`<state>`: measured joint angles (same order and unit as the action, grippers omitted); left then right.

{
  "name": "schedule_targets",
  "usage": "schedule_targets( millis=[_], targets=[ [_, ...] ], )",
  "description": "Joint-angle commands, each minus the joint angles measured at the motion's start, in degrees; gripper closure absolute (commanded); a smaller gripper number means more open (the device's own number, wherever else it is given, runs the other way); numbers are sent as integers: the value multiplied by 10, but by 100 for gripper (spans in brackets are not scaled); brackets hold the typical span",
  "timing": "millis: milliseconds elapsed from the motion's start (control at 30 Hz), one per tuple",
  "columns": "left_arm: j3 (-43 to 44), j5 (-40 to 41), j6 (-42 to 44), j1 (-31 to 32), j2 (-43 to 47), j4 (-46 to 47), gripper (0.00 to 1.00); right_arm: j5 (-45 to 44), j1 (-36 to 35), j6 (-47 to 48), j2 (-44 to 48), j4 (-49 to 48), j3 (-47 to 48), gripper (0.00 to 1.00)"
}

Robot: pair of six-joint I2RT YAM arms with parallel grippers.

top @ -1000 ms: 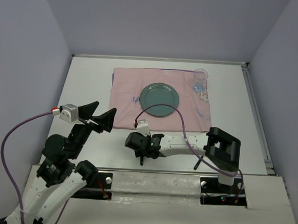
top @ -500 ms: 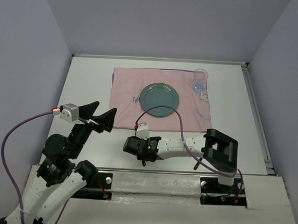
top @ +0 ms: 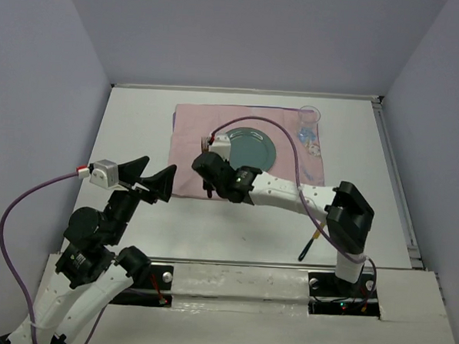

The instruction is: Set the dinner table for one person

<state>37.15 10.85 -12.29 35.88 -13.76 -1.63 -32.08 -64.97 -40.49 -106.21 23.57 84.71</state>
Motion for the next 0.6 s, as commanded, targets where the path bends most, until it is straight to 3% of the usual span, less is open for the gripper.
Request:
schedule_targets(
  millis=[0,233,567],
  targets=[
    [21,45,-1,-3,-1,-4,1,20,81,86,-77,-89,116,100],
    [21,43,-2,-1,0,-4,1,72,121,109,-206,-70,269,100],
    [21,38,-2,2,-7,-1,1,118,138,70,-292,-53,326,100]
  ],
)
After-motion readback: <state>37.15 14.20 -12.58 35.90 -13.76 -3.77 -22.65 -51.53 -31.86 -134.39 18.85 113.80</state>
